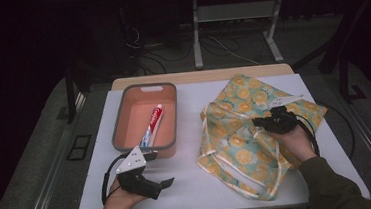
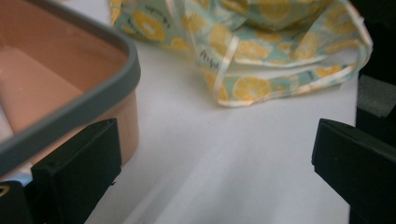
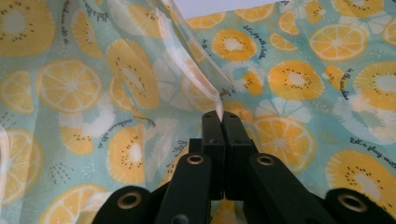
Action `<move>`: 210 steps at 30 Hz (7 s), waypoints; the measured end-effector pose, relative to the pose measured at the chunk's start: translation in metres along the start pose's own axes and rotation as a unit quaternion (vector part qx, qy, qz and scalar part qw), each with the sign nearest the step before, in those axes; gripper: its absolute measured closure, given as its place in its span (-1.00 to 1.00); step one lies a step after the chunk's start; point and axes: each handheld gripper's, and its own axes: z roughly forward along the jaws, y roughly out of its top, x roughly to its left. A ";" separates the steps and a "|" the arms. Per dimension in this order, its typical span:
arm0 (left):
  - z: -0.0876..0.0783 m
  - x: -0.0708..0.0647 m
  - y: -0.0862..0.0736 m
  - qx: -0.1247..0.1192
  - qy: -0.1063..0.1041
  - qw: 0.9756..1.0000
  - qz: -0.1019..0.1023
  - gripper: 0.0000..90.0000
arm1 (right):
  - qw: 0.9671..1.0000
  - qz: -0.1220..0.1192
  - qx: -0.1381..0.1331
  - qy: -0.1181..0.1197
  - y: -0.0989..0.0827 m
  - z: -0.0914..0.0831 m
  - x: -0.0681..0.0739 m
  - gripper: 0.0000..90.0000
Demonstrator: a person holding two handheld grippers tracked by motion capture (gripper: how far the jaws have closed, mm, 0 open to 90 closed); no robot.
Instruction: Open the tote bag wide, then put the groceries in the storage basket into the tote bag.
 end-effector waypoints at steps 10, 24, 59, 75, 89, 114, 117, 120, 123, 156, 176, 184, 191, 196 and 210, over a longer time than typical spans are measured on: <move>-0.006 0.015 0.034 0.007 -0.004 1.000 -0.001 -1.00 | 1.000 -0.001 -0.002 0.006 0.000 -0.001 0.000 0.99; 0.021 0.086 0.076 0.018 0.072 0.997 -0.008 -0.87 | 1.000 -0.005 -0.002 0.011 0.000 -0.001 0.002 0.99; 0.089 0.152 0.052 0.277 0.187 0.937 -0.098 0.06 | 1.000 -0.011 -0.006 0.011 0.000 -0.004 0.003 0.99; 0.082 0.155 0.062 0.262 0.151 0.947 -0.110 0.65 | 1.000 -0.012 -0.006 0.009 0.000 -0.004 0.004 0.99; 0.048 0.140 0.100 0.180 0.113 0.973 -0.089 0.65 | 1.000 -0.013 -0.009 0.005 0.000 -0.004 0.002 0.99; 0.088 0.025 0.140 0.148 -0.014 0.989 0.025 0.66 | 1.000 -0.018 -0.011 -0.002 0.001 -0.005 0.002 0.99; 0.105 0.009 0.139 0.156 -0.030 0.987 0.037 0.66 | 1.000 -0.019 -0.012 -0.002 0.001 -0.006 0.002 0.99; 0.122 -0.002 0.138 0.171 -0.044 0.983 0.050 0.66 | 1.000 -0.019 -0.015 -0.003 0.001 -0.007 0.002 0.99; 0.137 -0.012 0.134 0.179 -0.058 0.981 0.055 0.66 | 1.000 -0.018 -0.018 -0.004 0.001 -0.008 0.001 0.99; 0.184 -0.031 0.092 0.188 -0.045 0.980 0.056 -0.33 | 0.999 -0.017 -0.033 -0.003 0.002 -0.014 0.001 0.99; 0.162 -0.024 0.046 0.199 -0.051 0.977 0.052 0.01 | 0.999 -0.018 -0.029 -0.005 0.001 -0.012 0.002 0.99; 0.161 -0.026 0.053 0.200 -0.037 0.978 0.048 0.42 | 0.999 -0.020 -0.032 -0.005 0.002 -0.013 0.002 0.99; 0.170 -0.027 0.066 0.190 -0.005 0.981 0.039 0.53 | 0.999 -0.020 -0.036 -0.003 0.003 -0.014 0.003 0.99; 0.184 -0.028 0.081 0.194 -0.001 0.980 0.046 0.54 | 0.999 -0.018 -0.042 -0.001 0.003 -0.016 0.003 0.99; 0.228 -0.025 0.112 0.159 0.003 0.987 0.027 0.54 | 0.996 -0.025 -0.083 0.027 0.013 -0.027 0.013 0.99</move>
